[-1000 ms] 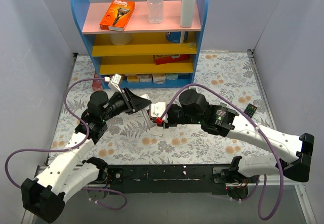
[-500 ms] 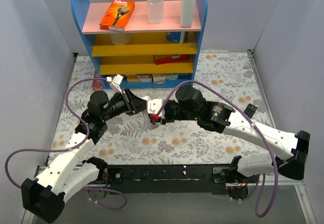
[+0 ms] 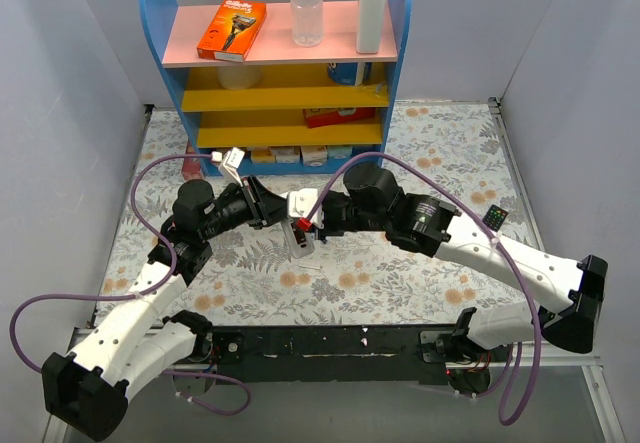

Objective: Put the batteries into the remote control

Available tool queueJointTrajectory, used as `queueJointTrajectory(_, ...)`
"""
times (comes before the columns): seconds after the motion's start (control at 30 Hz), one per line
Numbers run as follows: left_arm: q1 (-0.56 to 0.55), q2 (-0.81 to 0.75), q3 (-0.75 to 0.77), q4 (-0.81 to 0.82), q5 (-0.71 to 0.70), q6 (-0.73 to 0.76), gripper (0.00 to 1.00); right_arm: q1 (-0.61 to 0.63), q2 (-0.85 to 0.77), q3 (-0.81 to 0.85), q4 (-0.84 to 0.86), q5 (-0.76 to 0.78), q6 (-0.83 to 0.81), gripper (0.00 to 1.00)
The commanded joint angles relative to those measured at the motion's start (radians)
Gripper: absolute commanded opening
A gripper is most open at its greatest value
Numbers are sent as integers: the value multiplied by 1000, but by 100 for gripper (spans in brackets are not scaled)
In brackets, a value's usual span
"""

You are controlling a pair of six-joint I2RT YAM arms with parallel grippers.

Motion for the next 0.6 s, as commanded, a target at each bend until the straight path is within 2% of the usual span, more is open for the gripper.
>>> queueJointTrajectory(0.0,-3,0,29,41,20,17,0,-4,9,54,-9,-27,-12,24)
queueJointTrajectory(0.2,-3,6,29,46,24,17,0,-6,21,65,-28,-36,-12,24)
queueJointTrajectory(0.33,-3,7,28,44,19,17,0,-7,6,66,-11,22,-5,24)
queueJointTrajectory(0.57,-4,15,26,37,5,17,0,-7,-20,74,1,28,35,32)
